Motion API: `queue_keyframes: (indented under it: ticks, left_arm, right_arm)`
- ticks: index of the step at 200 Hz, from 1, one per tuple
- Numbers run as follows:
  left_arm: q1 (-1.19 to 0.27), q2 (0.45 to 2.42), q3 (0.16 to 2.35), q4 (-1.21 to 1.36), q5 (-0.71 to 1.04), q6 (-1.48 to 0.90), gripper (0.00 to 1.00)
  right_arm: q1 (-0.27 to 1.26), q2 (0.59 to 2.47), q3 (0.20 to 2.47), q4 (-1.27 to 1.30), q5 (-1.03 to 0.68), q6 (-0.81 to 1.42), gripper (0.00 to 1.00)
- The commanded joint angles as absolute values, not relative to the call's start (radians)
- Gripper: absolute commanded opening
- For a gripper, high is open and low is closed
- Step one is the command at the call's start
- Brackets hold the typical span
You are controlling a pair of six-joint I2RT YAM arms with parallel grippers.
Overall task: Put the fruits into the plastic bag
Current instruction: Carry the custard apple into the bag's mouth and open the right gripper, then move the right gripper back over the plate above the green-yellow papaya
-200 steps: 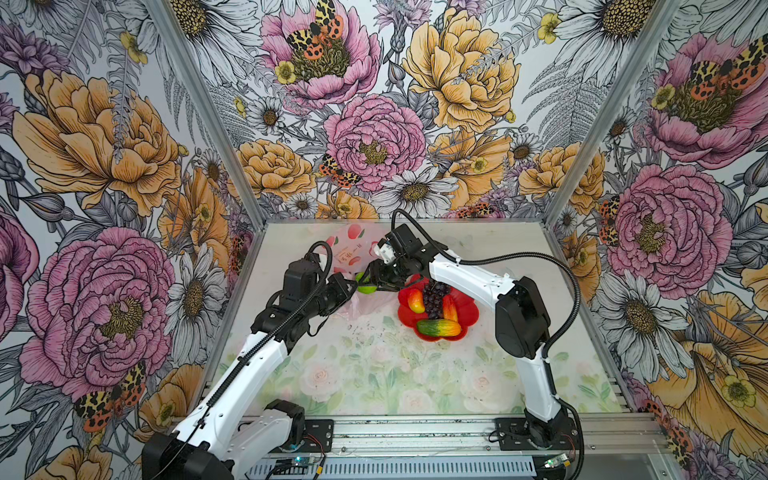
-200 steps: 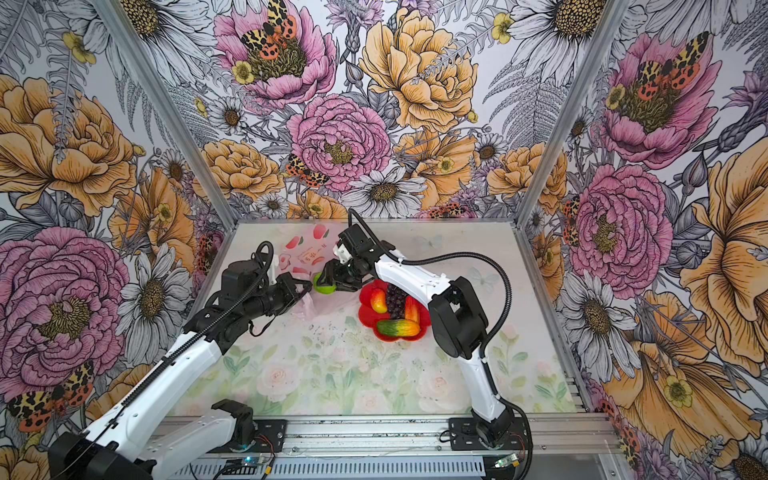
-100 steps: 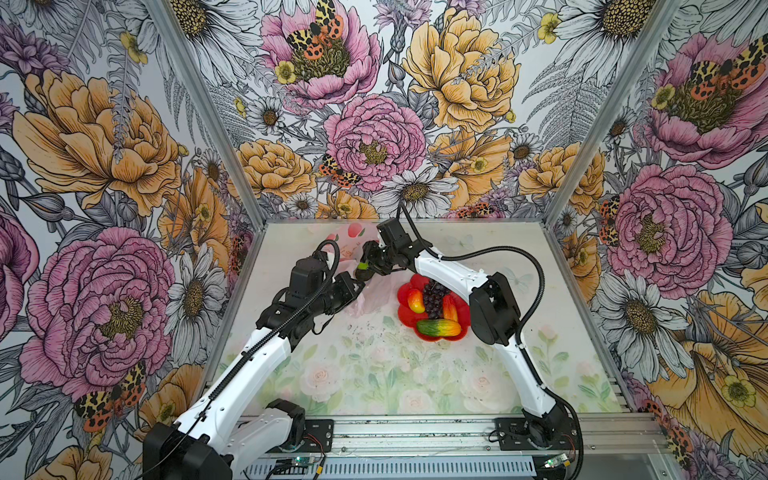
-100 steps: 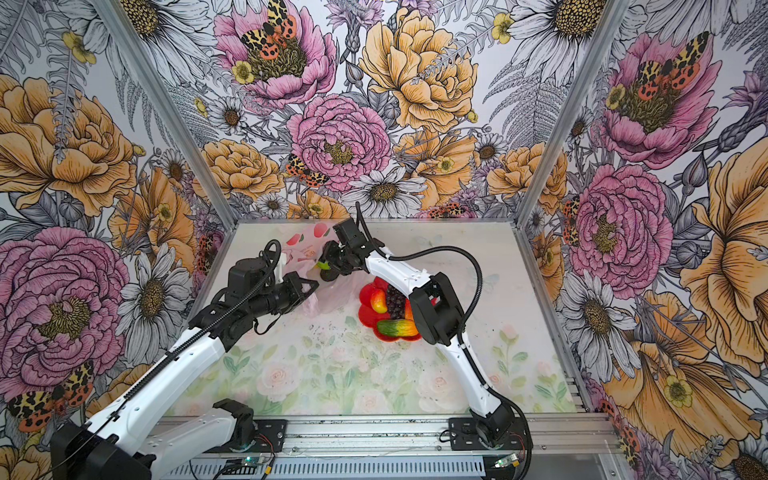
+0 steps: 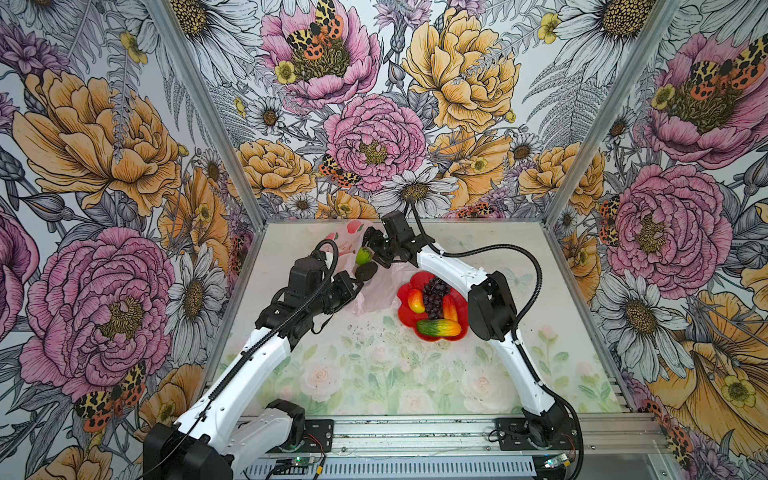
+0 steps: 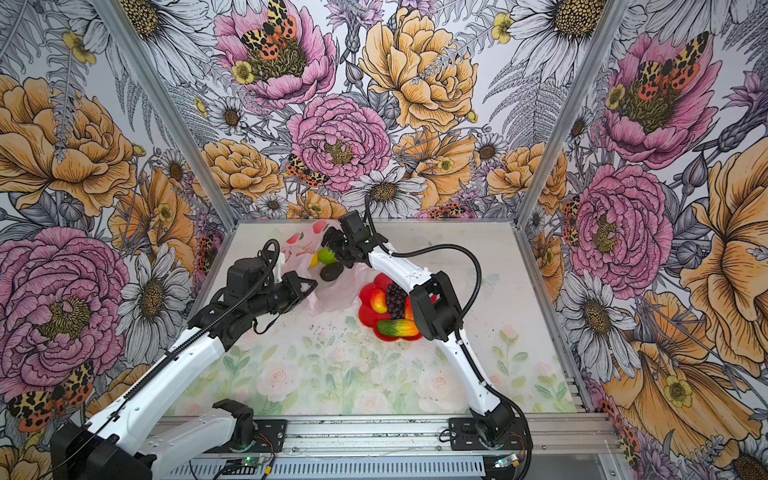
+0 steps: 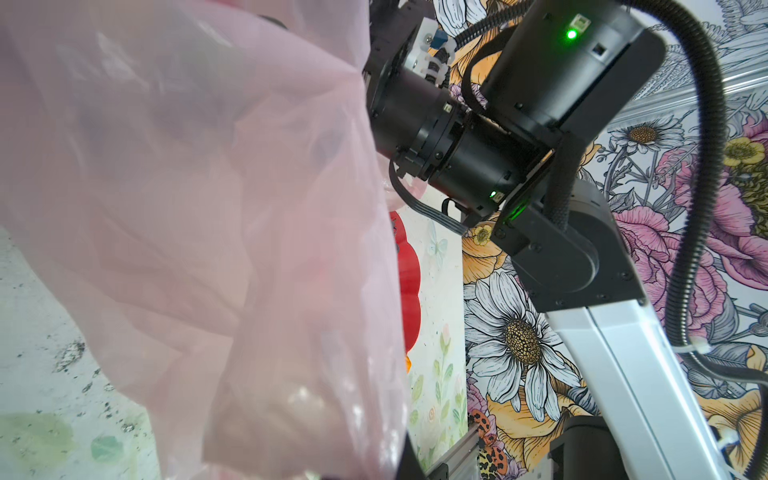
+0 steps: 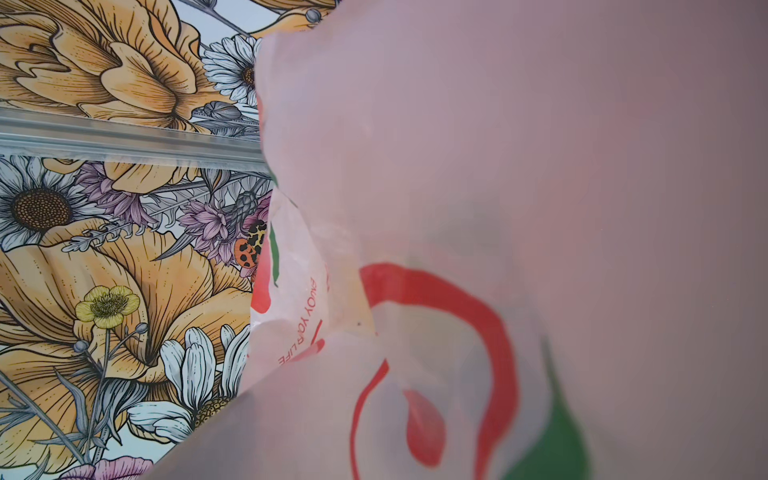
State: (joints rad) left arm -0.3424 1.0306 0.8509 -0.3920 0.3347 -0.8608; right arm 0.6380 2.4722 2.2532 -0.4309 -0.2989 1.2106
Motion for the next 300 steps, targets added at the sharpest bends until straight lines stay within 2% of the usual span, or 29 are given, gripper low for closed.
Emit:
queue_keyframes:
  ticks: [1,12,21,55,104,162,202,218,239,281,300]
  left_arm:
    - [-0.331,1.004,0.869,-0.39,0.347,-0.841,0.0]
    - [-0.329,1.002,0.867,-0.392,0.346,-0.842,0.0]
    - [-0.327,0.998,0.867,-0.394,0.344,-0.842,0.0]
    - [-0.318,0.99,0.857,-0.394,0.333,-0.851,0.0]
    - [-0.305,0.97,0.85,-0.397,0.31,-0.844,0.0]
    - [-0.291,0.947,0.839,-0.398,0.303,-0.843,0.0]
    - [-0.284,0.947,0.828,-0.397,0.293,-0.867,0.0]
    - [-0.281,0.951,0.822,-0.393,0.288,-0.876,0.0]
    - [-0.272,0.953,0.821,-0.394,0.282,-0.885,0.0]
    - [-0.259,0.949,0.81,-0.401,0.269,-0.893,0.0]
    - [-0.256,0.938,0.798,-0.401,0.258,-0.897,0.0]
  right_arm:
    - [0.643,2.411,2.223,-0.417,-0.28,1.183,0.92]
    - [0.643,2.393,2.212,-0.418,-0.279,1.171,0.94]
    - [0.643,2.374,2.198,-0.418,-0.283,1.161,0.99]
    - [0.65,2.24,2.084,-0.435,-0.286,1.098,1.0]
    - [0.653,1.885,1.719,-0.471,-0.259,0.988,1.0]
    - [0.64,1.546,1.461,-0.941,-0.092,0.702,0.99]
    - [0.63,1.5,1.414,-1.176,-0.02,0.57,0.99]
    - [0.625,1.511,1.404,-1.202,-0.021,0.614,0.99]
    - [0.609,1.506,1.341,-1.181,-0.042,0.809,1.0]
    - [0.61,1.352,1.095,-0.925,-0.075,1.309,1.0]
    - [0.635,1.319,1.03,-0.824,-0.065,1.448,1.0]
